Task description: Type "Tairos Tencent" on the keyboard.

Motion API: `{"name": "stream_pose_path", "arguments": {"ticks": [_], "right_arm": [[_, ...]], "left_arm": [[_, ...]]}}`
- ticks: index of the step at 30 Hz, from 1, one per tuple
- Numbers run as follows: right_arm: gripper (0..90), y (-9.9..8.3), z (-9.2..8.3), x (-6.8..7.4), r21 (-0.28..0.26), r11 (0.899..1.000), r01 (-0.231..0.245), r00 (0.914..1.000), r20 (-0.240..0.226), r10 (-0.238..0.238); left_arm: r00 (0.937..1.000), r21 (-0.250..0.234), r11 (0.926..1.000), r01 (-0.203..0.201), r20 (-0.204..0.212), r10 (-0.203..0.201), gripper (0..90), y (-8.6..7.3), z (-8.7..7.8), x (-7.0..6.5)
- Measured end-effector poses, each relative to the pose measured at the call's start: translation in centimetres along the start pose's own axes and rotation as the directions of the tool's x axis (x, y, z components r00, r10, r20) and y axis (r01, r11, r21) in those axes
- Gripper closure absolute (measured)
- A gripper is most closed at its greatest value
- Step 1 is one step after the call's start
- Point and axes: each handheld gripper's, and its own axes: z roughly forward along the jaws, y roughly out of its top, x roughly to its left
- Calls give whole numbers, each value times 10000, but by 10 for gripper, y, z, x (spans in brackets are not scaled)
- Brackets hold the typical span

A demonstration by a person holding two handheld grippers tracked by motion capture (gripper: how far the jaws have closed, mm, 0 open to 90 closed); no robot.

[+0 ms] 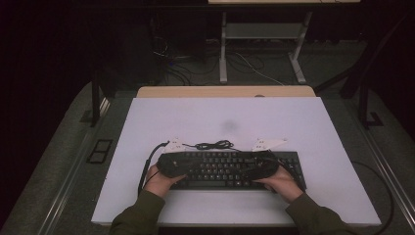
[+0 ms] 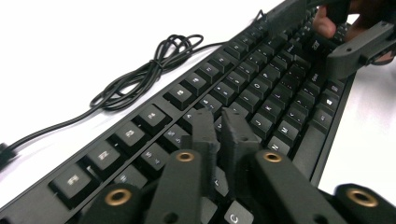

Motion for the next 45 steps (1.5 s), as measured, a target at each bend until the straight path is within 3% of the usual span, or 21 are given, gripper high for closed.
{"name": "stream_pose_path", "arguments": {"ticks": [14, 25, 35, 45], "right_arm": [[206, -10, -12, -4, -85, 9998, -207, 9972, 715, 212], [206, -10, -13, -4, -115, 9997, -222, 9968, 761, 230], [206, -10, -13, -4, -128, 9997, -201, 9970, 746, 210], [196, -10, -14, -5, -211, 9996, -170, 9966, 803, 186]], "left_arm": [[9990, 650, 9971, -386, 238, 371, 888, 6, 17, 3], [9983, 1046, 9929, -572, 207, 553, 888, 4, 21, 3], [9983, 969, 9938, -546, 250, 524, 887, 4, 20, 3], [9988, 495, 9978, -431, 263, 418, 825, 7, 14, 0]]}}
